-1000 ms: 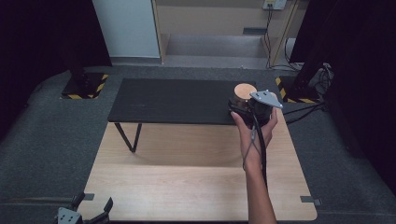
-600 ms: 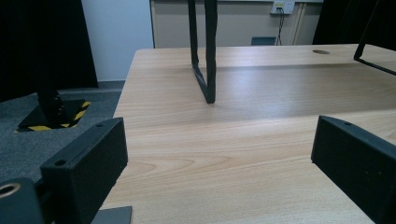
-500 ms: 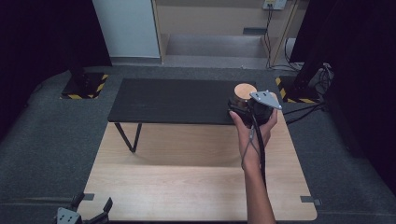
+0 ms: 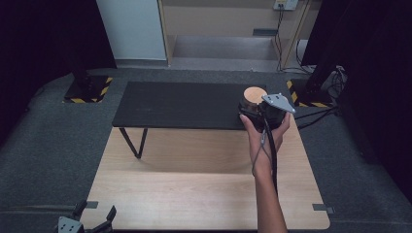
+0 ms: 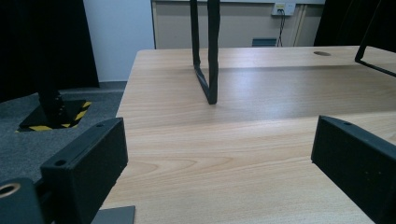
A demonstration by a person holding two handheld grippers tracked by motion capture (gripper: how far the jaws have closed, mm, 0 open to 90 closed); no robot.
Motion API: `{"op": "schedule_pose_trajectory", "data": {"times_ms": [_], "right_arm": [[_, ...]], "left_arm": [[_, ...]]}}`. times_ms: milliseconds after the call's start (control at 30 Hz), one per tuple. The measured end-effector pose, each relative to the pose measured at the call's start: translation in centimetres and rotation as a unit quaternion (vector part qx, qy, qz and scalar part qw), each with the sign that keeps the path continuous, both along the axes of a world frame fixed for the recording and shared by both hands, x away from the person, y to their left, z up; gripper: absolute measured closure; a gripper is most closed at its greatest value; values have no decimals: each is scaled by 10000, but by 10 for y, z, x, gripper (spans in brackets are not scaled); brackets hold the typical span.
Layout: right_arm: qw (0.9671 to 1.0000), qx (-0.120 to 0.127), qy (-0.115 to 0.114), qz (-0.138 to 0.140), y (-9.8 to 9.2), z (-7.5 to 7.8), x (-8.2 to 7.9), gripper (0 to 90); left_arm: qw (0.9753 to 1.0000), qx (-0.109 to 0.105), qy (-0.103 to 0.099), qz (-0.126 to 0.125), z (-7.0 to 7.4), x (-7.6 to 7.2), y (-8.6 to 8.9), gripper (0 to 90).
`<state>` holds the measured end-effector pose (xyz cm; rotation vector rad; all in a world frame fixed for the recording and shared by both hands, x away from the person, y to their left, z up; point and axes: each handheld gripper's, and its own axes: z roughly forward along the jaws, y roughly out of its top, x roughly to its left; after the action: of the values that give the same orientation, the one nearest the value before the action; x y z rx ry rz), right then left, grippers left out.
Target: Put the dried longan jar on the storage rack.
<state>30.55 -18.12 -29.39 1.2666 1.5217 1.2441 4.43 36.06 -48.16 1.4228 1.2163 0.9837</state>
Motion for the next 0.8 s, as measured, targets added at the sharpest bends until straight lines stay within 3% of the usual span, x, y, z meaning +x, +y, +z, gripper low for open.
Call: {"op": "schedule_pose_trajectory", "data": {"times_ms": [800], "right_arm": [[9999,52,-91,111,-2,-4,-22,5]], "left_arm": [[10000,-48,-31,-19,0,-3,2,24]]}}
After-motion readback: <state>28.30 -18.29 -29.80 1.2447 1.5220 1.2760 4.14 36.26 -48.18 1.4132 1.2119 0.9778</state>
